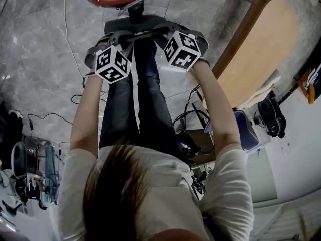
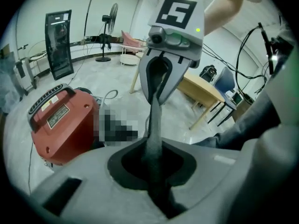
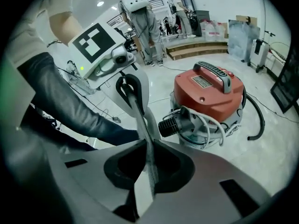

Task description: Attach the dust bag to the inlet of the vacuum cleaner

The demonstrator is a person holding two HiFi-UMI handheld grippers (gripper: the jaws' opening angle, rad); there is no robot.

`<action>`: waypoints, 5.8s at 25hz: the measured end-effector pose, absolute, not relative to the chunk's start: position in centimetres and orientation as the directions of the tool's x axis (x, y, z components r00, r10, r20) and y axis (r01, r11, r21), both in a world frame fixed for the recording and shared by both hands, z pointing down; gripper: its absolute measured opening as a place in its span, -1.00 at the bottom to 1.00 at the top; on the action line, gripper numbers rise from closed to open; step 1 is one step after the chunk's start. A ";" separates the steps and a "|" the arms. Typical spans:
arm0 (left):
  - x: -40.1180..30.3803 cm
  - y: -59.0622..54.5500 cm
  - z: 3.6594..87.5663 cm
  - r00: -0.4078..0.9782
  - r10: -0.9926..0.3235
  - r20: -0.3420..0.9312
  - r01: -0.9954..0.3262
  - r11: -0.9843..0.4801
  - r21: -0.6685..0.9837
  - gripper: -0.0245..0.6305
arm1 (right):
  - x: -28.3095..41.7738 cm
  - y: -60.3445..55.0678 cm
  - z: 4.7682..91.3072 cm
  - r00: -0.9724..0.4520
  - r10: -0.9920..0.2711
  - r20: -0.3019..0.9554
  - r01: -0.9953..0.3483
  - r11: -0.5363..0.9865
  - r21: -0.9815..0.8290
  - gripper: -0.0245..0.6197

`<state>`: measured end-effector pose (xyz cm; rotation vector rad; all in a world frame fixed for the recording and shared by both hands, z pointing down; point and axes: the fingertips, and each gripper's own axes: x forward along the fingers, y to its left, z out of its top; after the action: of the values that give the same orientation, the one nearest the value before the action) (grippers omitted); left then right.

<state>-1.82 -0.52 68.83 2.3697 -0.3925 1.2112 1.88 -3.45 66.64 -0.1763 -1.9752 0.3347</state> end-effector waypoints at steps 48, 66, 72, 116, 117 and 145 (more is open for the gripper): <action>-4.2 -3.5 75.8 0.409 -0.104 0.907 -0.430 -0.898 0.091 -0.79 | 0.7 -3.9 73.7 -0.415 0.004 0.910 -0.205 0.974 -0.098 -0.84; -3.6 -3.7 76.1 0.423 -0.140 0.895 -0.633 -0.752 0.182 -0.74 | 0.7 -6.9 74.0 -0.383 0.055 0.922 -0.080 0.993 -0.092 -0.80; -3.7 -4.7 76.3 0.402 -0.107 0.909 -0.521 -0.843 0.132 -0.74 | 1.3 -5.9 74.5 -0.426 -0.005 0.905 -0.249 0.962 -0.112 -0.81; -3.6 -5.4 75.9 0.455 -0.118 0.883 -0.545 -0.821 0.171 -0.66 | 0.8 -7.7 74.4 -0.394 -0.027 0.919 -0.205 0.977 -0.060 -0.78; -3.5 -5.6 75.8 0.451 -0.102 0.887 -0.487 -0.860 0.149 -0.64 | 0.9 -7.7 74.3 -0.401 -0.047 0.915 -0.249 0.967 -0.059 -0.78; -3.7 -5.7 76.0 0.489 -0.050 0.871 -0.523 -0.816 0.247 -0.62 | 0.8 -7.9 74.2 -0.421 -0.040 0.906 -0.216 0.975 -0.057 -0.75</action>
<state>-3.68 -5.75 76.01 2.2502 -0.4723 1.2940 0.81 -7.86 74.24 0.1819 -1.9998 0.1970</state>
